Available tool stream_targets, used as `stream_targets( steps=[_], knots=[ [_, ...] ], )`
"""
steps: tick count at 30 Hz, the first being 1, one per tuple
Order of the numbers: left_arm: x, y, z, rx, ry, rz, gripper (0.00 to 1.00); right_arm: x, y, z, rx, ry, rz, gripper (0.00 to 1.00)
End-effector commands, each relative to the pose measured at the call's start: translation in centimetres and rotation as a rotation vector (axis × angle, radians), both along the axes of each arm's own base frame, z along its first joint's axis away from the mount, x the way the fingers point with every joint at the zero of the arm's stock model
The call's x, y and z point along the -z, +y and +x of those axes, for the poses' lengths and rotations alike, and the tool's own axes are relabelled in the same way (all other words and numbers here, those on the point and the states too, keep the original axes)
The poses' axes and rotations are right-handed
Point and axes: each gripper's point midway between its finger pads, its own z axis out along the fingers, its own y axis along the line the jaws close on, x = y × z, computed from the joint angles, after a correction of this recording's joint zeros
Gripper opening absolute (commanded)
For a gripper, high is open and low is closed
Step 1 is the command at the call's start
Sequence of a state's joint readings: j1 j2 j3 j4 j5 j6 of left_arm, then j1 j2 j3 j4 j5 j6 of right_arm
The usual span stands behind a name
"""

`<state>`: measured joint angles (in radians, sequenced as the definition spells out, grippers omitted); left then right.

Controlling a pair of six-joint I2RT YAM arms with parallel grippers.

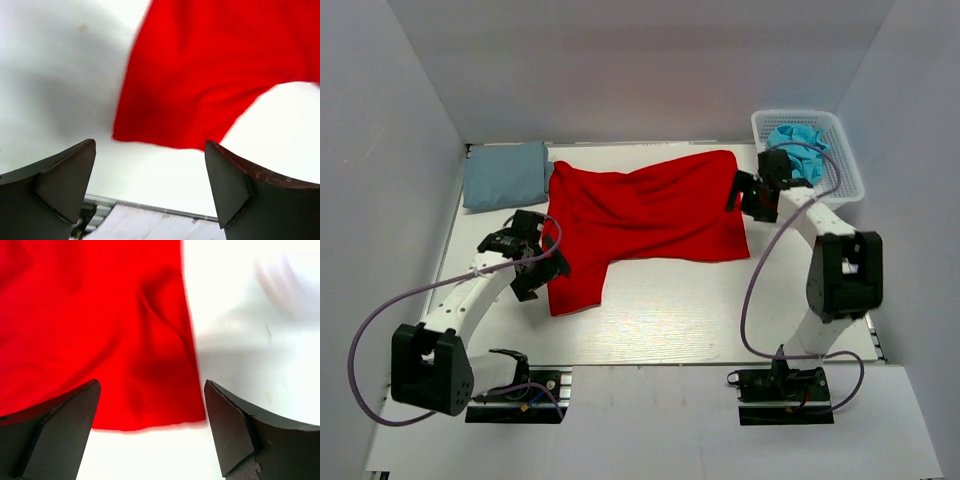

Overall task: Fold and stack the t-shirts
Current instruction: Flatten out the tshirt

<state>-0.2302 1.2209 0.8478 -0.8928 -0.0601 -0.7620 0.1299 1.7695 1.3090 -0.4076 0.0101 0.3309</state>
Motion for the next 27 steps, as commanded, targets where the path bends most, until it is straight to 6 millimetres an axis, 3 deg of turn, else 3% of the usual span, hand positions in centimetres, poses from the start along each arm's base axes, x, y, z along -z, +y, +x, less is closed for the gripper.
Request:
stream_targets(
  steps=[1,5,13,14,20,22,24,27],
  knots=[
    [1.7,1.9,-4.3,-0.088,0.162,0.077,1.0,0.9,-3.1,-4.4,0.147,0.078,-0.046,0.9],
    [3.9,2.5,-6.7,-0.19,0.28,0.103,1.0,2.4,-4.4,-7.4,0.222,0.158,-0.038,0.9],
    [7.0,1.7,-5.5,-0.289,0.182,0.017,0.96,3.4,-3.3,-9.3,0.194,0.176,0.087,0.9],
    [7.3,1.2,-4.7,-0.285,0.151,-0.011,0.9,3.4,-3.1,-9.4,0.187,0.182,0.093,0.9],
    [8.5,0.5,-5.1,-0.241,0.151,-0.051,0.67,5.0,-2.3,-10.6,0.197,0.227,0.149,0.9],
    [8.4,0.0,-4.7,-0.227,0.134,-0.066,0.55,5.7,-2.1,-10.9,0.202,0.245,0.153,0.84],
    [8.2,-0.6,-4.0,-0.193,0.097,-0.099,0.5,6.0,-2.1,-11.0,0.213,0.254,0.158,0.75],
    [8.1,-1.2,-3.2,-0.149,0.062,-0.132,0.46,6.7,-2.6,-10.9,0.255,0.24,0.145,0.72]
  ],
)
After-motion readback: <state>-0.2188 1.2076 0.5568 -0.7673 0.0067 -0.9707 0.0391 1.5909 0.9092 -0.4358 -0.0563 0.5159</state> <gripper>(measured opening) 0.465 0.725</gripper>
